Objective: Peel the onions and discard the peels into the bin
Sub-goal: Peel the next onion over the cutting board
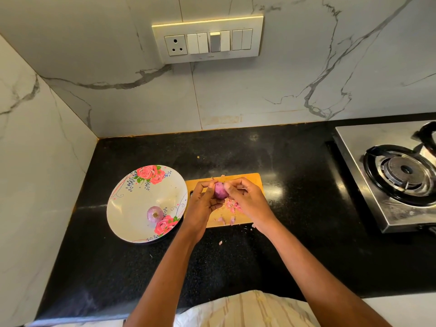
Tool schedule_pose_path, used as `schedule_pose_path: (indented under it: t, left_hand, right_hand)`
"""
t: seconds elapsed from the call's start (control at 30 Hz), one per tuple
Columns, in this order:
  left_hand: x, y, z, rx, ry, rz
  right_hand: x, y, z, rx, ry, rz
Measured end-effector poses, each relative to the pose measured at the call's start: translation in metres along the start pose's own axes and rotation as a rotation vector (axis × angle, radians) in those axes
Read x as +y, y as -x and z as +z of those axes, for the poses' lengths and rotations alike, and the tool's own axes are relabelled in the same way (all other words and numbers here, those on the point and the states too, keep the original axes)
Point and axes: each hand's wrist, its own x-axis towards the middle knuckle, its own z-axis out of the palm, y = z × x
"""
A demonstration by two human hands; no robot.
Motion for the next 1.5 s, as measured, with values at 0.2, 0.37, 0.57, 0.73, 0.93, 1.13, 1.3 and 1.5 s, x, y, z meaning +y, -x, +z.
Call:
schedule_pose_path:
  t: [0.2,0.37,0.57,0.73,0.93,1.13,1.3,1.5]
  left_hand:
    - [-0.003,0.003,-0.001,-0.025,-0.030,0.026]
    - [-0.003,0.001,0.001,-0.015,-0.049,0.041]
    - [-0.005,0.001,0.000,-0.003,-0.081,0.056]
    - [-0.005,-0.002,-0.005,0.006,-0.172,0.080]
    - [-0.005,-0.003,-0.008,-0.008,-0.226,0.072]
    - [-0.008,-0.002,-0.008,-0.011,-0.197,0.049]
    - [-0.006,-0.003,-0.007,-0.003,-0.192,0.059]
    - [-0.003,-0.001,-0.010,-0.045,-0.208,0.056]
  right_hand:
    - [-0.001,-0.001,-0.005,0.018,-0.047,-0.042]
    - [0.001,0.002,-0.004,0.025,0.024,-0.040]
    - [0.002,-0.001,-0.008,0.058,0.122,-0.104]
    - [-0.005,0.004,-0.010,-0.002,0.275,-0.186]
    - [-0.004,0.003,-0.013,0.047,0.423,-0.263]
    - [0.000,0.005,-0.011,0.075,0.454,-0.260]
    - [-0.004,0.005,-0.010,0.013,0.376,-0.230]
    - [-0.003,0.003,-0.013,0.049,0.392,-0.232]
